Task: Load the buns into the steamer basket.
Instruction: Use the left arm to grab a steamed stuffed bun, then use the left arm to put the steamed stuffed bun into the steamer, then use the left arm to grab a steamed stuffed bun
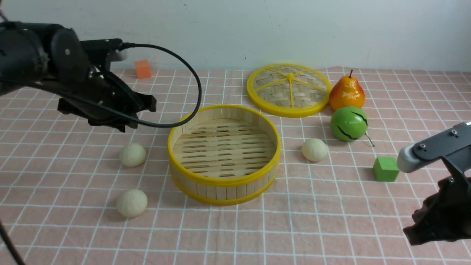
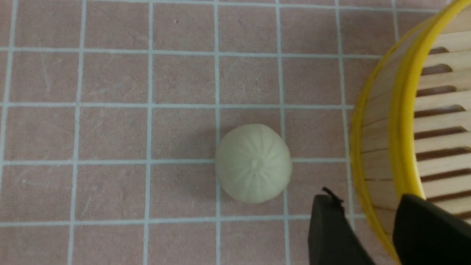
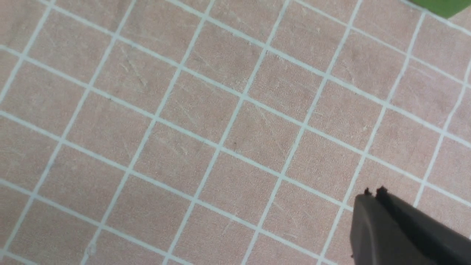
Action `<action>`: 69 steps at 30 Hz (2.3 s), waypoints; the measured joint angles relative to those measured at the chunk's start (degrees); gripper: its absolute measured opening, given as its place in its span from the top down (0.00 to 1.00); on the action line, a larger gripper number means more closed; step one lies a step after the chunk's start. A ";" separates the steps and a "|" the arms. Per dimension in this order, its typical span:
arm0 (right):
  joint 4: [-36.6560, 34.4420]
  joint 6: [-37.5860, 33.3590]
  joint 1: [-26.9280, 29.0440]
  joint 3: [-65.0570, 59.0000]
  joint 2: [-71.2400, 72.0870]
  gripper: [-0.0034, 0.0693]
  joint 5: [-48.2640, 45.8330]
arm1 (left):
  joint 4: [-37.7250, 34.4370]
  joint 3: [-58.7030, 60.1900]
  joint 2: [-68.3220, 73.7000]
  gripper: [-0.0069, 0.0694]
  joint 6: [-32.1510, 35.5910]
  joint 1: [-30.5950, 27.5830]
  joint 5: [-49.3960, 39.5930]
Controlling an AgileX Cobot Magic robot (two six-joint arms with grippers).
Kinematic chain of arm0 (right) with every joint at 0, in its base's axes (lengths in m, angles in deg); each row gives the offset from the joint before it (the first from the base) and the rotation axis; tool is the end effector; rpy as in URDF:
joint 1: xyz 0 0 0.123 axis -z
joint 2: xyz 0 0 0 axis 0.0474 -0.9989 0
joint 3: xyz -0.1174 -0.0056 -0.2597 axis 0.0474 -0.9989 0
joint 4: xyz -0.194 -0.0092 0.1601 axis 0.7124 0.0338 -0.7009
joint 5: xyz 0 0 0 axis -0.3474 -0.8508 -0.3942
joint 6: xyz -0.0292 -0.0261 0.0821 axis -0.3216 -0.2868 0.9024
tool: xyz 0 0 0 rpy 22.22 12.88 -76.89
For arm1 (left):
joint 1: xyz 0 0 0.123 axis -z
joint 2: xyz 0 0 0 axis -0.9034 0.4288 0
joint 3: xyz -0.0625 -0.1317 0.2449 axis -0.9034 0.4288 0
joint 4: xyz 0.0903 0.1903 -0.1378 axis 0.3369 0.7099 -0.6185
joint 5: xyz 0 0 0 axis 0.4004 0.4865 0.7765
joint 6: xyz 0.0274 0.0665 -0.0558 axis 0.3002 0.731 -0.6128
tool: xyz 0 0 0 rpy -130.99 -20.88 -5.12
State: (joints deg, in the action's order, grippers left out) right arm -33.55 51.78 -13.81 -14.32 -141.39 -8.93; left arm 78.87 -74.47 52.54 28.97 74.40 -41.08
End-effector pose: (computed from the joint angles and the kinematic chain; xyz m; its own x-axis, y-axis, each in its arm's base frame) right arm 0.2110 0.0626 0.2556 -0.8006 -0.2956 -0.5213 -0.3295 0.9437 -0.0290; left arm 0.3986 -0.0711 0.2640 -0.8261 -0.0397 -0.5621 0.0365 0.9917 -0.1236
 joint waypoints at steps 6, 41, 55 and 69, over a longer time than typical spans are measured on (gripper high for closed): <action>0.00 0.00 0.00 0.07 -0.03 0.96 0.28 | 3.51 -3.59 7.22 0.42 -5.82 -0.96 -1.33; -4.18 0.00 0.00 0.13 -0.09 0.92 4.52 | 1.05 -17.11 18.04 0.63 -1.31 12.80 -4.62; -6.57 0.00 0.00 -0.23 -0.09 0.91 6.28 | 9.90 -10.43 -6.67 0.40 -10.88 10.62 -21.85; -11.67 0.00 0.00 -0.23 -0.09 0.90 6.51 | 14.76 18.85 -6.32 0.50 -24.42 8.69 0.95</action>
State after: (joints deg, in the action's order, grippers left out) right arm -45.22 51.78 -13.81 -14.55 -141.48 -2.41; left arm 93.63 -55.61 46.22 4.55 83.09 -40.13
